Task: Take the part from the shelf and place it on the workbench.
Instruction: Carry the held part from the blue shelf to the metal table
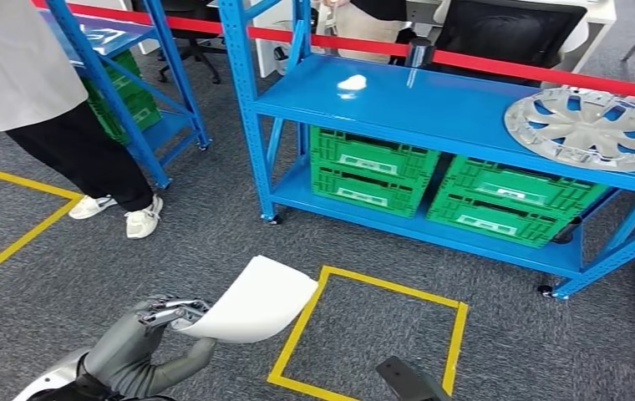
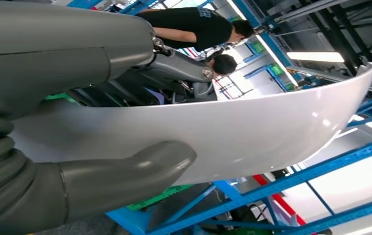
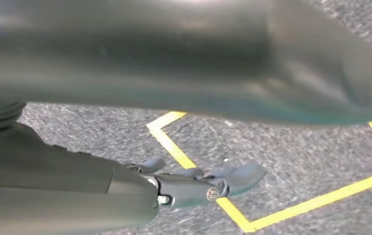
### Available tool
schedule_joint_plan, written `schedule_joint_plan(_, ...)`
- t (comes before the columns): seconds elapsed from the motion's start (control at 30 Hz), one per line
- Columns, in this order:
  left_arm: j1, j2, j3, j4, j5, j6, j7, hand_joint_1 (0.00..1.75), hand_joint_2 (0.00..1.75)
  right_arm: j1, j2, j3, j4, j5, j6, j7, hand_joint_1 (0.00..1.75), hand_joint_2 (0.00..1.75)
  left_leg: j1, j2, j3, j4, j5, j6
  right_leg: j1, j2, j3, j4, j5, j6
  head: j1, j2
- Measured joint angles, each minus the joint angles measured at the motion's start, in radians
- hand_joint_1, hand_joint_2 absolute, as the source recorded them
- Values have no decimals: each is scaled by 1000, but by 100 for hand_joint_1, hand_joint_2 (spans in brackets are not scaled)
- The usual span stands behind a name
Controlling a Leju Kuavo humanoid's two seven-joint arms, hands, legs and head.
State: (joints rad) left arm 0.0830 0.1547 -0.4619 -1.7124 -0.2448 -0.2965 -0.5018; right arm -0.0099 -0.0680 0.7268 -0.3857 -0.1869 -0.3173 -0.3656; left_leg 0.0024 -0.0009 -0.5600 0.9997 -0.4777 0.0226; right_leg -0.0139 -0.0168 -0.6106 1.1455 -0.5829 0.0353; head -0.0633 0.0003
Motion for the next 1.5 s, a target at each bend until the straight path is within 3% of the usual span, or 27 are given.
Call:
schedule_joint_plan(0.07, -1, -1, 0, 3, -2, -3, -1, 175, 175, 0, 0, 1, 1, -4, 0, -1, 0, 0, -1, -10, -2, 1, 0, 3, 0, 8, -62, 127, -51, 3, 1, 0)
schedule_joint_plan(0.1, -1, -1, 0, 4, -3, -4, -1, 175, 175, 1, 0, 1, 2, -6, -1, -1, 0, 0, -2, -16, -2, 2, 0, 3, 0, 9, -76, 153, -52, 3, 1, 0)
schedule_joint_plan(0.13, -1, -2, 0, 6, -4, -4, -1, 175, 175, 1, 0, 1, 2, -8, -1, -2, 0, 0, -2, -23, -3, 4, 0, 2, -1, 10, -71, 140, -33, 3, 1, 0)
schedule_joint_plan(0.23, -2, -5, 0, 7, -4, -5, -1, 175, 175, 2, 0, 1, 3, -13, -4, -8, 0, 0, -2, -45, -5, 16, -5, -7, -4, 38, 19, -49, 59, 0, 1, 0)
schedule_joint_plan(0.3, -2, -8, 0, 7, -6, -5, -1, 175, 175, 3, 0, 1, 4, -15, -5, -13, 0, 0, -4, -58, -11, 22, -7, -19, -4, 55, 48, -111, 72, -9, 1, 0)
schedule_joint_plan(0.37, -1, -9, -1, 7, -7, -6, -1, 175, 175, 5, 0, 1, 5, -16, -6, -15, 0, 0, -3, -68, -14, 19, -5, -32, -2, 45, 47, -112, 72, -23, 0, 0)
schedule_joint_plan(0.43, -1, -10, -1, 6, -8, -6, -1, 175, 175, 4, 0, 1, 5, -16, -7, -15, 0, 0, -2, -56, -23, 38, -18, -43, -4, 32, 49, -117, 76, -37, 0, 0)
schedule_joint_plan(0.47, -1, -10, -2, 6, -8, -6, -1, 175, 175, 5, 0, 1, 6, -16, -7, -15, 0, 0, -2, -43, -39, 74, -40, -48, -5, 24, 50, -119, 77, -42, -1, 0)
schedule_joint_plan(0.57, -2, -10, -3, 6, -8, -6, -1, 175, 175, 9, -1, 1, 7, -16, -8, -15, 0, 0, 1, -12, -127, 258, -126, -59, -3, -2, 50, -119, 75, -50, -1, 0)
schedule_joint_plan(0.6, -1, -11, -3, 7, -8, -6, -1, 175, 175, 10, -1, 1, 8, -16, -8, -15, 0, 0, 1, -10, -145, 294, -133, -60, -2, -11, 50, -119, 73, -51, -1, 0)
schedule_joint_plan(0.63, -1, -10, -4, 8, -8, -6, -1, 175, 175, 10, -1, 1, 9, -16, -8, -15, 0, 0, 2, -8, -144, 290, -119, -58, -1, -20, 52, -119, 72, -51, -1, 0)
schedule_joint_plan(0.67, -1, -10, -4, 8, -8, -6, -1, 175, 175, 9, -1, 1, 9, -16, -8, -15, 0, 0, 1, -4, -124, 249, -90, -56, 0, -28, 54, -119, 71, -51, -1, 0)
schedule_joint_plan(0.7, -1, -10, -4, 8, -8, -6, -1, 175, 175, 9, -1, 1, 9, -16, -7, -15, 0, 0, 0, 7, -88, 180, -53, -51, 1, -35, 57, -119, 69, -49, -1, 0)
schedule_joint_plan(0.77, -2, -11, -4, 7, -8, -6, -1, 175, 175, 8, -1, 1, 9, -16, -4, -15, 0, 0, -9, 40, -27, 57, -11, -38, 4, -48, 62, -119, 64, -43, -1, 0)
schedule_joint_plan(0.83, -2, -11, -4, 6, -8, -6, -1, 175, 175, 8, 0, 1, 9, -17, -1, -14, 0, 0, -17, 50, -13, 19, -10, -26, 6, -61, 66, -121, 62, -32, -1, 0)
schedule_joint_plan(0.9, -1, -11, -4, 5, -8, -6, -1, 175, 175, 6, 1, 1, 10, -17, -1, -14, 0, 0, -15, 29, -12, 11, -4, -15, 6, -71, 72, -123, 59, -20, -1, 0)
schedule_joint_plan(0.97, -3, -12, -3, 4, -7, -6, -1, 175, 175, 3, 1, 1, 10, -18, -1, -14, 0, 0, -9, 12, -5, -1, 5, -3, 5, -41, 63, -92, 35, -11, 0, 0)
schedule_joint_plan(1.03, -9, -13, -3, 6, -6, -6, -1, 175, 175, 3, 0, 1, 10, -18, 1, -15, 0, 0, -6, -4, -3, -3, 8, 4, 3, 0, 12, 17, -23, -7, 0, 0)
schedule_joint_plan(1.1, -12, -12, -3, 13, -4, -6, -1, 175, 175, 4, -1, 3, 12, -18, 5, -15, 0, 0, -6, -23, -5, 0, 7, 6, 3, 11, -49, 133, -66, -4, 0, 0)
schedule_joint_plan(1.13, -12, -11, -3, 16, -3, -6, -1, 175, 175, 4, -1, 4, 14, -18, 8, -15, 0, 0, -6, -34, -6, 1, 7, 6, 3, 11, -62, 152, -62, -3, 0, 0)
schedule_joint_plan(1.17, -12, -11, -3, 19, -2, -6, -1, 175, 175, 3, -1, 4, 15, -18, 11, -15, 0, 0, -5, -44, -6, 4, 6, 4, 2, 12, -56, 131, -37, -3, 0, 0)
schedule_joint_plan(1.27, -15, -11, -3, 24, 1, -6, -1, 175, 175, -2, -4, 7, 17, -22, 13, -16, 0, 0, -2, -76, -10, 18, -1, -9, -6, 44, 26, -52, 57, -1, 0, 0)
schedule_joint_plan(1.33, -17, -11, -3, 26, 2, -6, -1, 175, 175, -6, -4, 10, 19, -23, 13, -16, 0, 0, -2, -90, -18, 25, -3, -23, -7, 61, 48, -104, 68, -10, 0, 0)
schedule_joint_plan(1.4, -19, -10, -4, 29, 4, -6, -1, 175, 175, -9, -4, 13, 19, -23, 13, -14, 0, 0, -1, -101, -22, 23, 1, -35, -4, 47, 45, -105, 70, -26, 1, 0)
schedule_joint_plan(1.43, -19, -9, -4, 30, 6, -6, -1, 175, 175, -12, -4, 14, 19, -23, 13, -14, 0, 0, -1, -97, -24, 26, -1, -40, -4, 41, 45, -107, 72, -33, 0, 0)
schedule_joint_plan(1.5, -23, -7, -4, 32, 8, -6, -1, 175, 175, -18, -3, 16, 19, -23, 13, -12, 0, 0, -1, -60, -50, 83, -36, -49, -6, 25, 46, -109, 74, -44, -2, 0)
